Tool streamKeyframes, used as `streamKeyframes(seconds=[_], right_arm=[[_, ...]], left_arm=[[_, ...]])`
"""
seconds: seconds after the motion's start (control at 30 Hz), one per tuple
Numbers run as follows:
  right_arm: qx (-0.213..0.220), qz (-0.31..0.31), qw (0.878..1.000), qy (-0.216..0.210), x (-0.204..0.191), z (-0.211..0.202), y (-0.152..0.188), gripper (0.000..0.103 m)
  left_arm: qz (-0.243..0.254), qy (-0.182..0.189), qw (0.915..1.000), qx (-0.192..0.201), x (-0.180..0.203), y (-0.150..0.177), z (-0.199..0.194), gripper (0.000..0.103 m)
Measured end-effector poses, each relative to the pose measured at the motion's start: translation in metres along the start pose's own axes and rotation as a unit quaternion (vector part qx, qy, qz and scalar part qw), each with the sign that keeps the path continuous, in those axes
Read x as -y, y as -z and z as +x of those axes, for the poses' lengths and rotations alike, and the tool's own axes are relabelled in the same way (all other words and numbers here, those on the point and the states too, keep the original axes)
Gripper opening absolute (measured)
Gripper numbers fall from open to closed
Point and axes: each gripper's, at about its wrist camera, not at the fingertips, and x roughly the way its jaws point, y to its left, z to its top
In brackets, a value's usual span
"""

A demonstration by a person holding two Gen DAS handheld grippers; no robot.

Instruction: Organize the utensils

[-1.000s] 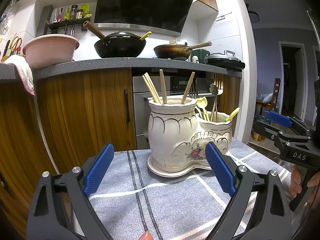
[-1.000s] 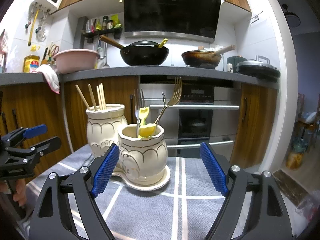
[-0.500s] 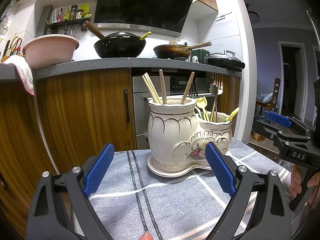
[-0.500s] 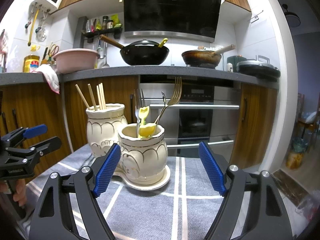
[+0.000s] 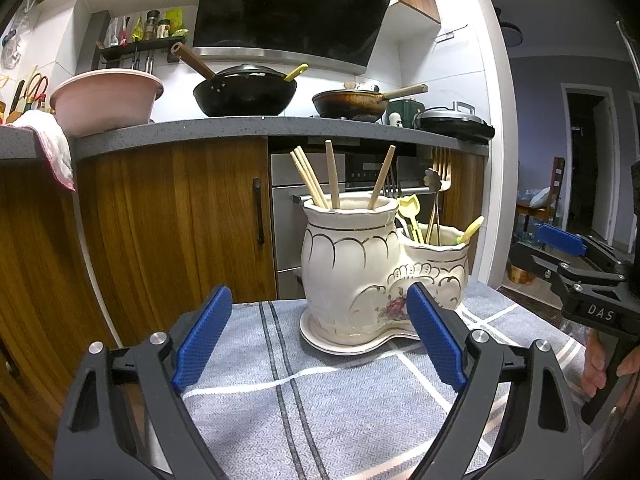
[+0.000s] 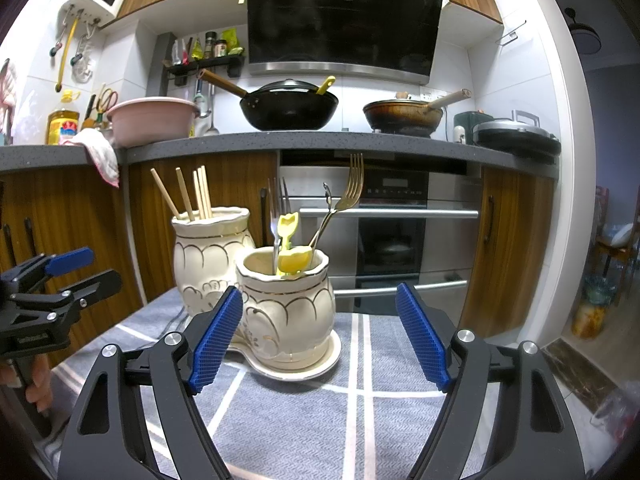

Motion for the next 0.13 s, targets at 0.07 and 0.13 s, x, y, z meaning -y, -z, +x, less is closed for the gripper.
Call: streamKeyframes(seconds=[0.07,0.13], right_arm=[[0.000,0.000,1.000,0.000,0.0000,-0.0001,0.0000,0.079],[0.000,0.000,1.000,0.000,0.0001,0.0002,0.0000,0.079]], left_arm=[[0.000,0.001,1.0000,-0.001,-0.0002,-0.0002,0.0002,0.088],[0.000,0.001,1.0000,-0.001,-0.0005,-0.0005,0.0002,0.088]])
